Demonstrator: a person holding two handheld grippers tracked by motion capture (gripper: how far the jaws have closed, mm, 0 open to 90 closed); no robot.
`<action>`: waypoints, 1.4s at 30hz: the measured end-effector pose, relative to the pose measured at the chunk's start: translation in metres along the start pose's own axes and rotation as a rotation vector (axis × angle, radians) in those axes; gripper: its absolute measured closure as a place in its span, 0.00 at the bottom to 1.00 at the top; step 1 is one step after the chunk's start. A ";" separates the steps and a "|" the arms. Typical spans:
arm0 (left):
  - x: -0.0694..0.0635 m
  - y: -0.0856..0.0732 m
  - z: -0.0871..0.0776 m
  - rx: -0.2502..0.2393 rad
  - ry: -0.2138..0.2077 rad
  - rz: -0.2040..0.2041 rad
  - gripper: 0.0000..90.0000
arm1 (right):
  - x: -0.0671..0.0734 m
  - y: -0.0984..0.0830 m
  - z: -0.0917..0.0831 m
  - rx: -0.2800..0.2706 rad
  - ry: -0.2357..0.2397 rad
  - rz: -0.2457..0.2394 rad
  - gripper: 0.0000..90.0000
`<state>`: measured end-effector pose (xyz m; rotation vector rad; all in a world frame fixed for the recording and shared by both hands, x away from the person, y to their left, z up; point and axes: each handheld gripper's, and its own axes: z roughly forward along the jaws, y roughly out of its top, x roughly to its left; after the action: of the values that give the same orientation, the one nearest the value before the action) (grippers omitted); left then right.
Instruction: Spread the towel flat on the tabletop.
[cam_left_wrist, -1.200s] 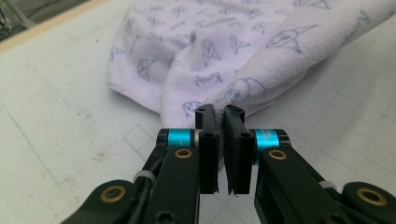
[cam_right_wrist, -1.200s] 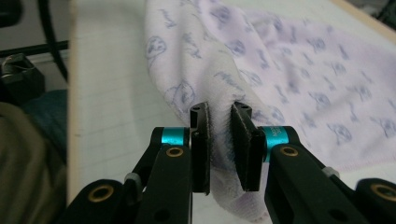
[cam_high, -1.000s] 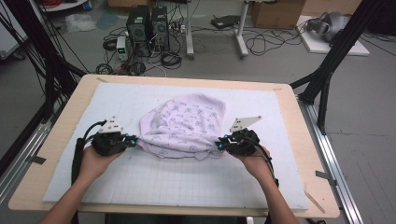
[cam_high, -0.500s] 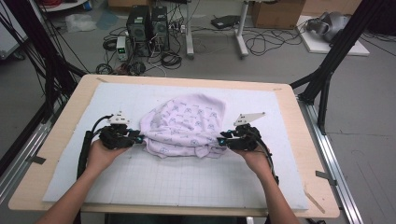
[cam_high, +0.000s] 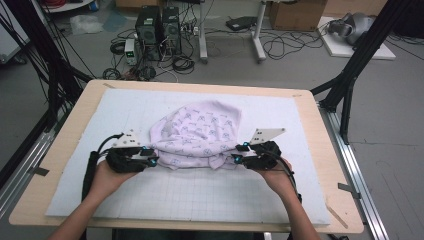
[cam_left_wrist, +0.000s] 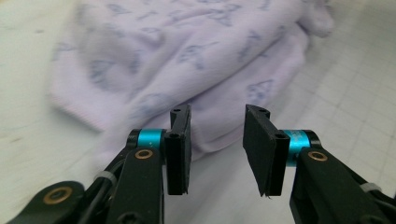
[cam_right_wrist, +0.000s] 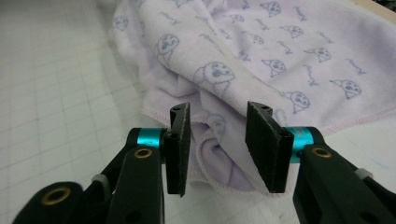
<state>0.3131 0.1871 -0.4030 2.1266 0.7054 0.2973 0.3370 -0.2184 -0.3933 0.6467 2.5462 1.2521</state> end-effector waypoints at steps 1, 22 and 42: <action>-0.004 0.001 0.007 0.012 -0.014 0.012 0.69 | 0.001 0.001 0.004 0.003 0.004 -0.006 0.66; -0.012 0.010 0.020 0.029 -0.001 0.038 0.93 | -0.007 0.001 0.019 0.015 -0.023 0.007 0.97; 0.023 0.011 -0.012 -0.015 0.086 -0.023 0.94 | -0.005 0.002 -0.005 0.056 -0.031 0.011 0.97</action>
<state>0.3301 0.2035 -0.3878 2.1006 0.7739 0.3820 0.3403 -0.2231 -0.3883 0.6872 2.5641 1.1690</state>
